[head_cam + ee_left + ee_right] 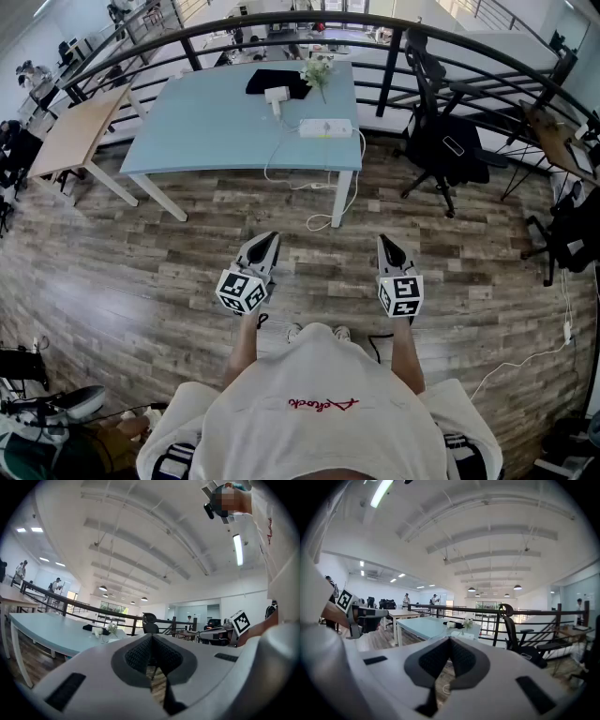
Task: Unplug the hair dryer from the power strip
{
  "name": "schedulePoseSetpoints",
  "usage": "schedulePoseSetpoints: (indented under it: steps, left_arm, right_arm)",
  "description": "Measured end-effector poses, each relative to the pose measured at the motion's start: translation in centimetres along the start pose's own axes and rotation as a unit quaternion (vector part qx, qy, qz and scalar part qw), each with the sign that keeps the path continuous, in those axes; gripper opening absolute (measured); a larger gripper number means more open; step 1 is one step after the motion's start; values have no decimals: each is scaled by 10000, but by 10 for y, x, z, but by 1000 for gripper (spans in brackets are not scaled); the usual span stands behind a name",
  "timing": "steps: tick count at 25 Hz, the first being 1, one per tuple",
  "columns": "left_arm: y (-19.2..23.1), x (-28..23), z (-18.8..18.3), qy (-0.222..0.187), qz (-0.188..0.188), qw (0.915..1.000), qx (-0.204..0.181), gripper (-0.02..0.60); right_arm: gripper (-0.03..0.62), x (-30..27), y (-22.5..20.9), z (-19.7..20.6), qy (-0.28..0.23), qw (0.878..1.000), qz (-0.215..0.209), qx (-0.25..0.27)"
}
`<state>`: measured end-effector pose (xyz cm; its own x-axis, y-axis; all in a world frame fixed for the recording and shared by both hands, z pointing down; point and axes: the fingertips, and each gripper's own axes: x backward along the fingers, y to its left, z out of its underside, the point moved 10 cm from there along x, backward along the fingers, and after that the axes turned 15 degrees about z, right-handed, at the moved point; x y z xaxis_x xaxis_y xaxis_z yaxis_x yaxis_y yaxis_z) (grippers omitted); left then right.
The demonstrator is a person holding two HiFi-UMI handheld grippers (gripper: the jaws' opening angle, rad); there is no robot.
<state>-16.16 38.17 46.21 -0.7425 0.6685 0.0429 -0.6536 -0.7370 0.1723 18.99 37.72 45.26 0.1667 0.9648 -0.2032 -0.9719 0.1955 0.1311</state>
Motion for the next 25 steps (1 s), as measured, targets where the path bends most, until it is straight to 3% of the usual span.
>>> schedulePoseSetpoints:
  steps: [25]
  left_arm:
    - [-22, -18, 4, 34, -5, 10000, 88, 9]
  right_arm:
    - [17, 6, -12, 4, 12, 9995, -309, -50]
